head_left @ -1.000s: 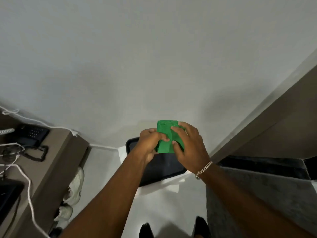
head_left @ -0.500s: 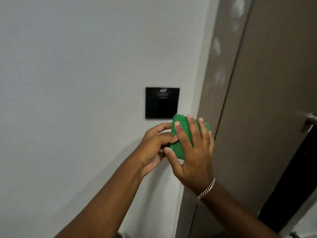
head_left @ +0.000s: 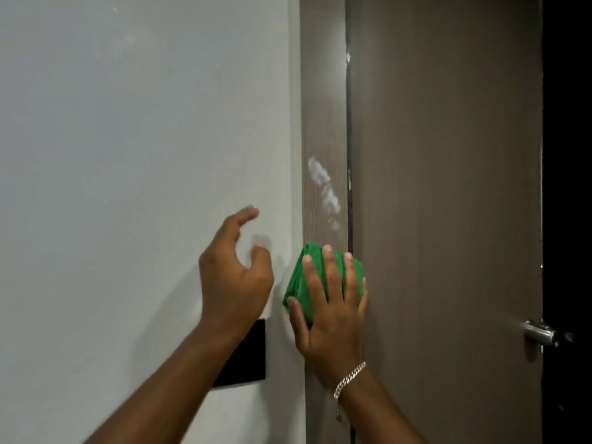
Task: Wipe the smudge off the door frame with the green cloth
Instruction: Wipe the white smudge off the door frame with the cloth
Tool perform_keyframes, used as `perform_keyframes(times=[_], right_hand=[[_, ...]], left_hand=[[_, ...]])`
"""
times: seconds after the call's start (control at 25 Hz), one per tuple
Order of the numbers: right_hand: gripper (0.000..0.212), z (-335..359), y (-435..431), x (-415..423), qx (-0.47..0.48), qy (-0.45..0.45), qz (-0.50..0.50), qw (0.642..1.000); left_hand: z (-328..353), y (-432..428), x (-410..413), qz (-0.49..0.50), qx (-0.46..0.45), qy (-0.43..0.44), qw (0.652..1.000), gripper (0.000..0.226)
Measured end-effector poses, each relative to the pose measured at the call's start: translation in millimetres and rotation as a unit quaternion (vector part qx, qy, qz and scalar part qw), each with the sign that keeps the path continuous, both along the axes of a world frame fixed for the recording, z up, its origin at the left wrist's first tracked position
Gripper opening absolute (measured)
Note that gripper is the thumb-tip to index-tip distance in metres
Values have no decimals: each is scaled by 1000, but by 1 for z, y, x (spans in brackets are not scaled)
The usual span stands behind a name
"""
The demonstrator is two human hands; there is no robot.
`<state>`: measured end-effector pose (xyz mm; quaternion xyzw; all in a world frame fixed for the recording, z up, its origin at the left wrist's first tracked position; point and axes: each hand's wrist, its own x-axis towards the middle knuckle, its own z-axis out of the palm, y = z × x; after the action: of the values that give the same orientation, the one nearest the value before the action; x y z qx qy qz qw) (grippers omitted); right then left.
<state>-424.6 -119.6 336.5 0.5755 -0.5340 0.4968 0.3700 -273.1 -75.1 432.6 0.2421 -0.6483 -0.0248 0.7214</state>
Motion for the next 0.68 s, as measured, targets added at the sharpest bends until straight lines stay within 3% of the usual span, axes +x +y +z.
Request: perform_keyframes(times=[0.08,0.2,0.32,0.48,0.68], right_hand=[[66,-16,-4,-4,-26,16,3,1000],[65,8,-12,-1,-53,-15,-14,998],[66,26,-20,8,-66,-23,-15,997],[67,1,-16,-15,-89,75,1,993],[61,52,-19,9,-115,-1,-5,993]], left_hand=[[15,-21,20,144,-73,-109,981,55],[28,-53,48,289,-54,-245,924,74],[27,-79,61,386,-52,-312,867,81],[22,-92,61,457,-78,-321,826,83],[24,-97,62,468,-99,-310,822,81]])
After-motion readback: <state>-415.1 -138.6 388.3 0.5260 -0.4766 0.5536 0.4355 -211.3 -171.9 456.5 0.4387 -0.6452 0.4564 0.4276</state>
